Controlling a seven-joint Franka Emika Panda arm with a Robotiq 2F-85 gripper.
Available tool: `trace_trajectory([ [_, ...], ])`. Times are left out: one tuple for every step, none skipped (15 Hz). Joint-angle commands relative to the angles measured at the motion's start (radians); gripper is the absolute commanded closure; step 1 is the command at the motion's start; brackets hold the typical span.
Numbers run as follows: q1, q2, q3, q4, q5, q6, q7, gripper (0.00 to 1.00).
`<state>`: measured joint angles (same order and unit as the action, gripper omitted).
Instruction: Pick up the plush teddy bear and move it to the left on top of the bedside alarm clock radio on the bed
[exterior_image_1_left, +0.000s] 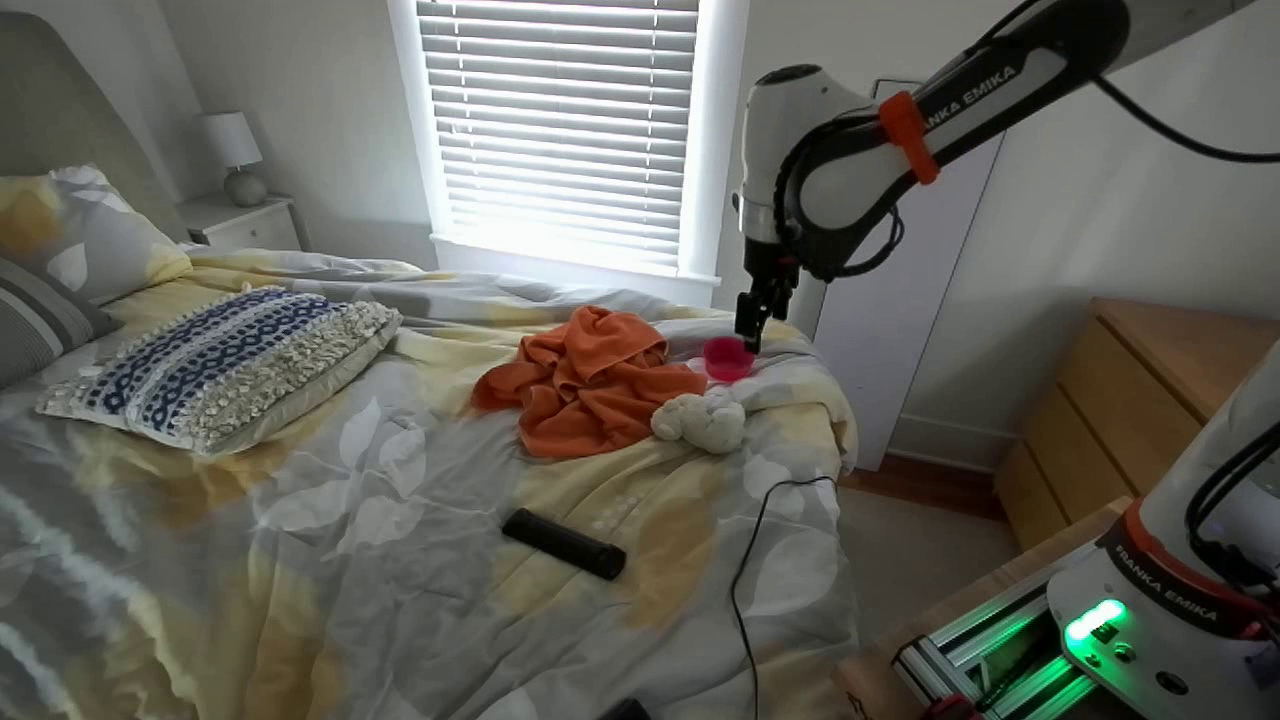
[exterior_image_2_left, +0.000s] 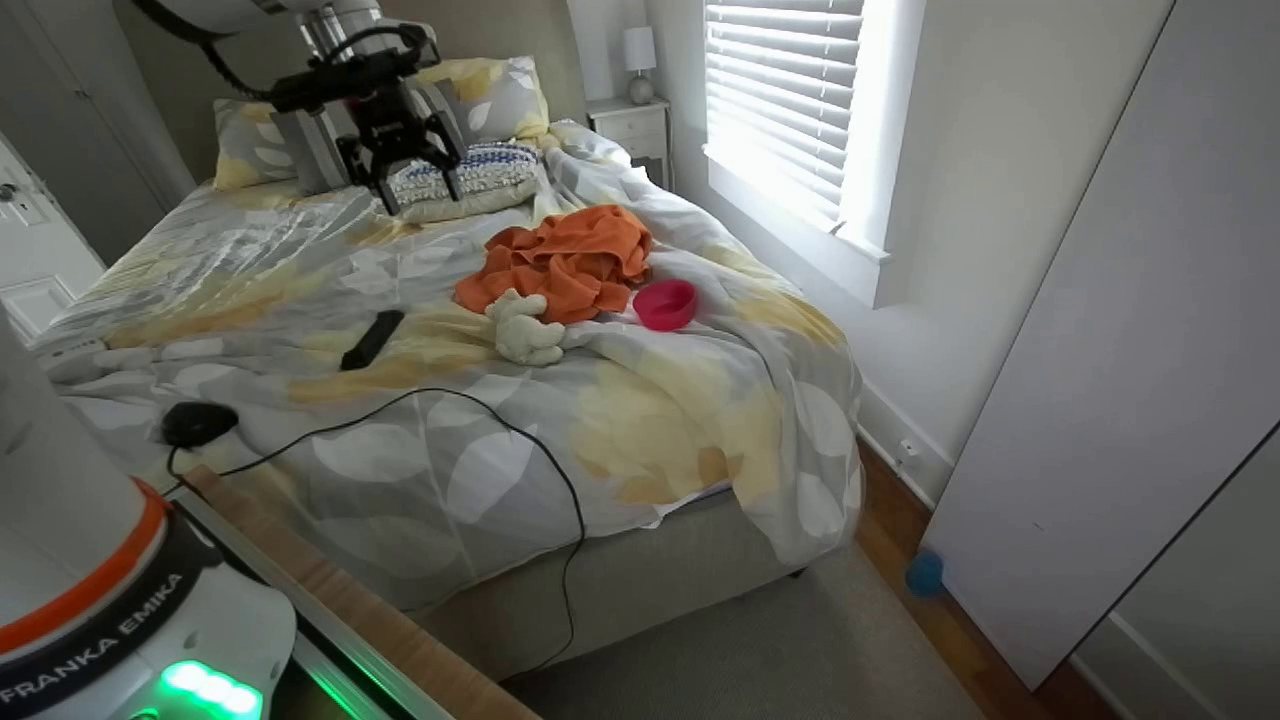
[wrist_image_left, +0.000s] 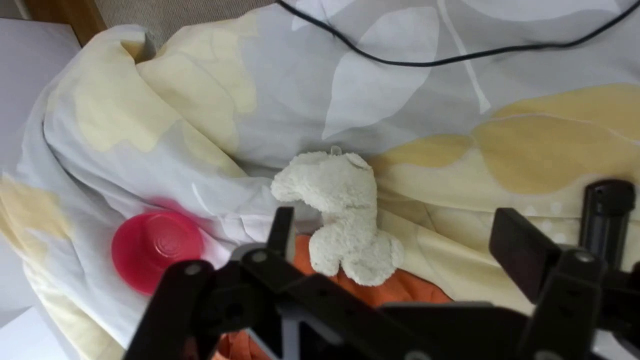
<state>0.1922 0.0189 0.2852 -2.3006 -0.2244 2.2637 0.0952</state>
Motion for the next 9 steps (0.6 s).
trace_trajectory([
  [0.024, 0.131, -0.028, 0.047, -0.069, 0.017, 0.066, 0.00],
  [0.023, 0.063, -0.030, 0.011, -0.034, 0.008, 0.029, 0.00],
  [0.026, 0.090, -0.035, 0.019, -0.038, 0.010, 0.034, 0.00],
  [0.027, 0.110, -0.038, 0.028, -0.039, 0.010, 0.035, 0.00],
  [0.028, 0.121, -0.039, 0.035, -0.039, 0.010, 0.035, 0.00],
  [0.028, 0.125, -0.040, 0.040, -0.039, 0.011, 0.035, 0.00],
  [0.028, 0.126, -0.040, 0.044, -0.039, 0.011, 0.035, 0.00],
  [0.029, 0.126, -0.039, 0.046, -0.039, 0.011, 0.035, 0.00],
  [0.029, 0.126, -0.039, 0.047, -0.039, 0.010, 0.035, 0.00],
])
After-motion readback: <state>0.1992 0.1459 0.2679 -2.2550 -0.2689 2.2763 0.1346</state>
